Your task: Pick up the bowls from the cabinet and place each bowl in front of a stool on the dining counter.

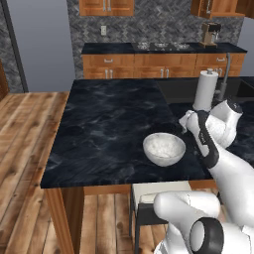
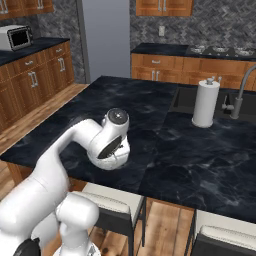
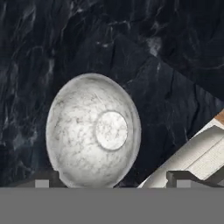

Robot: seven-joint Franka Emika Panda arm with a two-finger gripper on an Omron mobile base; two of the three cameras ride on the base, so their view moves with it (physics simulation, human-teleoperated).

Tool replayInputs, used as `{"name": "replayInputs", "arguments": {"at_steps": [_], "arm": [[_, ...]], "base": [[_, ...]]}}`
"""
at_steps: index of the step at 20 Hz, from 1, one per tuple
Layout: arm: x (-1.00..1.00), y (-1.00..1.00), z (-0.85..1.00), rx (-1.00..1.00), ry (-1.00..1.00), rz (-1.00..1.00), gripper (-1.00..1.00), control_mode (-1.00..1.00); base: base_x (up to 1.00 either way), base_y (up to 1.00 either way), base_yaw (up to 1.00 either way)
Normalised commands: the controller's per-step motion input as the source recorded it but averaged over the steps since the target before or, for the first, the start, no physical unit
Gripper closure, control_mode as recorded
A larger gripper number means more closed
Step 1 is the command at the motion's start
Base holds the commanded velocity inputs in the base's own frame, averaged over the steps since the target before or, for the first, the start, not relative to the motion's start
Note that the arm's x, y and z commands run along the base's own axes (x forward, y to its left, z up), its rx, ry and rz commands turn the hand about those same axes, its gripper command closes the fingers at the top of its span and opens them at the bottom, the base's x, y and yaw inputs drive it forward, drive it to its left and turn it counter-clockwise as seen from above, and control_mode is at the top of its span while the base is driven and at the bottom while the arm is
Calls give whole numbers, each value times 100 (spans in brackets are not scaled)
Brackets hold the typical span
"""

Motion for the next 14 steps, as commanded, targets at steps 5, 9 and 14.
{"name": "replayInputs", "arguments": {"at_steps": [5,9,14], "arm": [[-100,0,42,-4,-27,7,-100,-100],[-100,-15,76,0,-44,0,-100,-100],[-92,-24,73,0,-31,-1,-100,-100]], "base": [[0,0,0],[0,0,0],[0,0,0]]}}
